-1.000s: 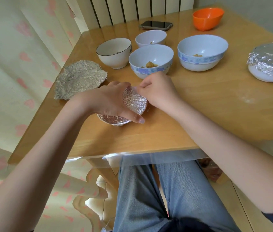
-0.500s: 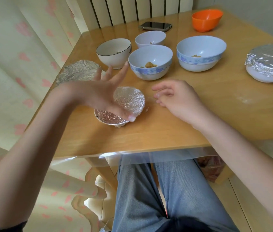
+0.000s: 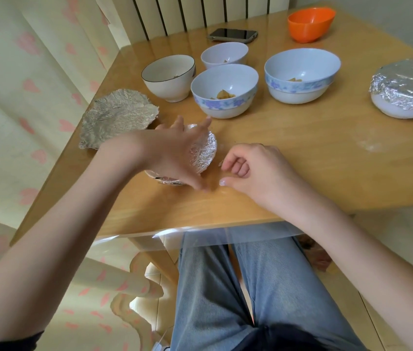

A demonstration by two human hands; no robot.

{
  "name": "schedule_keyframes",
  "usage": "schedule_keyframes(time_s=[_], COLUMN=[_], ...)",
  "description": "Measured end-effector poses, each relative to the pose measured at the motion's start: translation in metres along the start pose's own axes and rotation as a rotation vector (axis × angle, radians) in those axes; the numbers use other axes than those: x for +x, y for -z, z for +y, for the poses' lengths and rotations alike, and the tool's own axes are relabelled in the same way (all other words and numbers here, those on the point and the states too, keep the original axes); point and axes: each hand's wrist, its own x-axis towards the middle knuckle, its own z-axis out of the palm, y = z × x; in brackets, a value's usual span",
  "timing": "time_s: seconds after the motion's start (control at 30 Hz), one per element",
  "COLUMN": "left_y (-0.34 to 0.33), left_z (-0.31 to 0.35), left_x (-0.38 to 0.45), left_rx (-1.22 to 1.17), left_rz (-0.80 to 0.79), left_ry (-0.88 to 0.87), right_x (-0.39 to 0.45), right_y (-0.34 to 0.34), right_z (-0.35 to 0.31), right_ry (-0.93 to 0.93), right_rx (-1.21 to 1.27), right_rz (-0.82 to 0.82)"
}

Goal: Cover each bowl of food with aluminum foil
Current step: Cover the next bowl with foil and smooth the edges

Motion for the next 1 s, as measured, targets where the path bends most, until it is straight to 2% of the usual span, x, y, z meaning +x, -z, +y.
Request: schedule_keyframes(time_s=[0.07, 0.17, 0.3, 0.43, 0.67, 0.8, 1.0], left_y=[0.006, 0.010, 0.006, 0.004, 0.006, 0.003, -0.002], left_z=[-0.004, -0.017, -0.021, -0.025, -0.040, -0.051, -0.059], left_x=[-0.003, -0.005, -0.003, 0.004, 0.005, 0.005, 0.005], left_rx=[0.044, 0.082, -0.009, -0.167, -0.372, -0.505, -0.637], left_rz=[-0.061, -0.027, -0.025, 0.085, 0.040, 0.032, 0.014], left_ry=[-0.023, -0.142, -0.264, -0.307, -0.291, -0.303, -0.346], right_x=[-0.001, -0.007, -0.013, -0.012, -0.001, 0.006, 0.018], right_y=[-0.002, -0.008, -0.022, -0.032, -0.037, -0.038, -0.043], right_z=[-0.003, -0.011, -0.029, -0.032, -0.031, -0.034, -0.033], right_ry=[0.012, 0.036, 0.041, 0.028, 0.206, 0.363, 0.373], right_rx=[-0.034, -0.120, -0.313, -0.292, -0.295, -0.235, 0.004], right_rz=[0.008, 0.021, 0.064, 0.177, 0.505, 0.431, 0.368])
